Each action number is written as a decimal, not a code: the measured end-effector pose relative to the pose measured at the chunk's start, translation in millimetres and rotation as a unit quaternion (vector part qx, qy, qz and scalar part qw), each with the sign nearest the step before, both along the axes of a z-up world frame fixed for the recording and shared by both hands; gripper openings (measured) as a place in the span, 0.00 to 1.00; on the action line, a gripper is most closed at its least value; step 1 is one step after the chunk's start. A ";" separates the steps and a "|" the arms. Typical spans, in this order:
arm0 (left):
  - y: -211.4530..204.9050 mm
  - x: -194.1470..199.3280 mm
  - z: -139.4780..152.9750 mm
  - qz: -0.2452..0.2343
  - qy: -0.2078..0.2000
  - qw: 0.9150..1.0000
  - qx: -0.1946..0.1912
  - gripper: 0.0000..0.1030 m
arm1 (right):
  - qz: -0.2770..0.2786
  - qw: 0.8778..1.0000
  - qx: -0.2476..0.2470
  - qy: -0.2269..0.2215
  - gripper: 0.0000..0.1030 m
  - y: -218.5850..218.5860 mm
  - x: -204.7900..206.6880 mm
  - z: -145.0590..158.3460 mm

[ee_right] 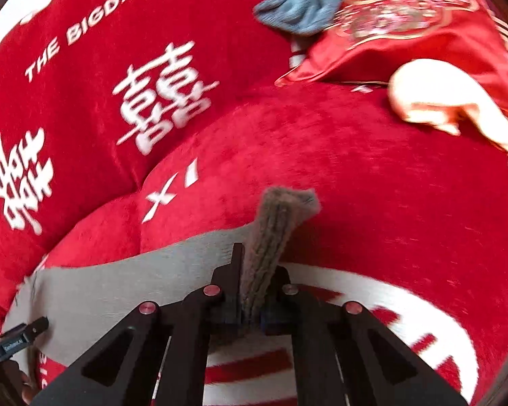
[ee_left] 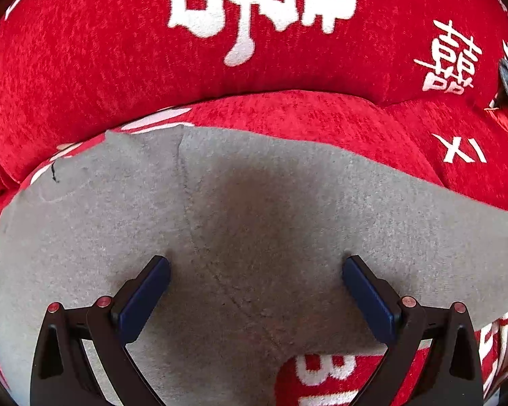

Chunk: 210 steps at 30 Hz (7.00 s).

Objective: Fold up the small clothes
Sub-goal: 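Move the right gripper to a grey sleeve and close on its cuff, then lift the sleeve with the right gripper and lay it across the sweater back, then open the right gripper and move the left gripper to the other sleeve, then close the left gripper on the cuff of the other grey sleeve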

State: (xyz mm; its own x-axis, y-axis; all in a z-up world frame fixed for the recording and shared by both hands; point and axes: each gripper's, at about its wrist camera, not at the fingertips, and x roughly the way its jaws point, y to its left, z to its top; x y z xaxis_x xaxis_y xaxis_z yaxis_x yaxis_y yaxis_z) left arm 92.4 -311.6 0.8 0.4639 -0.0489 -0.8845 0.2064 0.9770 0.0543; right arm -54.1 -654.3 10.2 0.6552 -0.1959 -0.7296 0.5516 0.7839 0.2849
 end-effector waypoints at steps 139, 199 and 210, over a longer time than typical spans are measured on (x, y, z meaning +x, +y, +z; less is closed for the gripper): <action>241.8 -22.2 23.5 0.071 -0.033 0.994 -0.079 0.99 | 0.284 0.957 -0.047 0.042 0.74 426.3 106.0 8.2; 726.6 -140.7 12.9 0.484 -0.138 0.845 -0.178 0.10 | 0.409 0.887 -0.205 0.057 0.80 664.7 134.7 37.7; 715.4 -133.1 29.5 0.466 -0.141 0.861 -0.147 0.10 | 0.540 0.824 -0.142 0.096 0.78 801.2 154.4 2.0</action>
State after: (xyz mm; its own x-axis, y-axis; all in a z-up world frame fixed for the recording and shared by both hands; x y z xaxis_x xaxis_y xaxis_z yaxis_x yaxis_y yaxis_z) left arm -40.7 403.8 30.3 0.6177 0.2587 -0.7427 -0.6548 0.6921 -0.3035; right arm 100.4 146.9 12.3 0.4370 0.2451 -0.8654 -0.4984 0.8669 -0.0062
